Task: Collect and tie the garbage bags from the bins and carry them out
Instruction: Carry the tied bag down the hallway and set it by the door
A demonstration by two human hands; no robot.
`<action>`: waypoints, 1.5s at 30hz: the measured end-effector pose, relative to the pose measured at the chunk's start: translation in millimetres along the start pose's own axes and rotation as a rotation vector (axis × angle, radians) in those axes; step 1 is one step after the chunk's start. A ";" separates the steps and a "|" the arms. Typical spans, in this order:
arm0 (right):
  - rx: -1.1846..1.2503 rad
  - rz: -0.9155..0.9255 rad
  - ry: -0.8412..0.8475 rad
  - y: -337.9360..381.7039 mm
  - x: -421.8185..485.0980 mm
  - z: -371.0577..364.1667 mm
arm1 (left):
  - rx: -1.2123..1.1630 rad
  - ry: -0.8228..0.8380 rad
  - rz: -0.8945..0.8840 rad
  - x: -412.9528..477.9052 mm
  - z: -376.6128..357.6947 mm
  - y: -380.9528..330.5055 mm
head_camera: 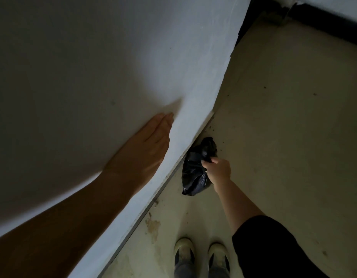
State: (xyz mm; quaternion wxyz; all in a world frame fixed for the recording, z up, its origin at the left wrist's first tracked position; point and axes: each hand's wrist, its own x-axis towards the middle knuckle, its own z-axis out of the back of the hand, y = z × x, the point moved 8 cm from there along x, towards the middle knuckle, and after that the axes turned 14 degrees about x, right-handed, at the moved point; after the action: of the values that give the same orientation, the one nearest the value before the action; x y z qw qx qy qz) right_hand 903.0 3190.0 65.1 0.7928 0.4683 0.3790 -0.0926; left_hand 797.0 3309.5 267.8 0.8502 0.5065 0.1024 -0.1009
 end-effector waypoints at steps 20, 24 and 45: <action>-0.885 0.548 0.345 65.4 -133.8 1.4 | -0.824 0.237 0.299 -45.3 35.7 25.5; -0.982 0.676 0.390 89.8 -193.1 9.2 | -1.030 0.390 0.556 -90.0 65.0 38.9; -1.458 1.303 0.955 37.3 -628.0 14.8 | -1.156 1.020 1.633 -485.4 357.2 -14.4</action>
State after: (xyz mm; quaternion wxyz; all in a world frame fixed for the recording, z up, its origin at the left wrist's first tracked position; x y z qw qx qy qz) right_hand 492.6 3067.6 526.1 0.5475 -0.0163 0.2908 0.7845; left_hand 353.4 3020.7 556.3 0.6275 -0.0667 0.1071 0.7684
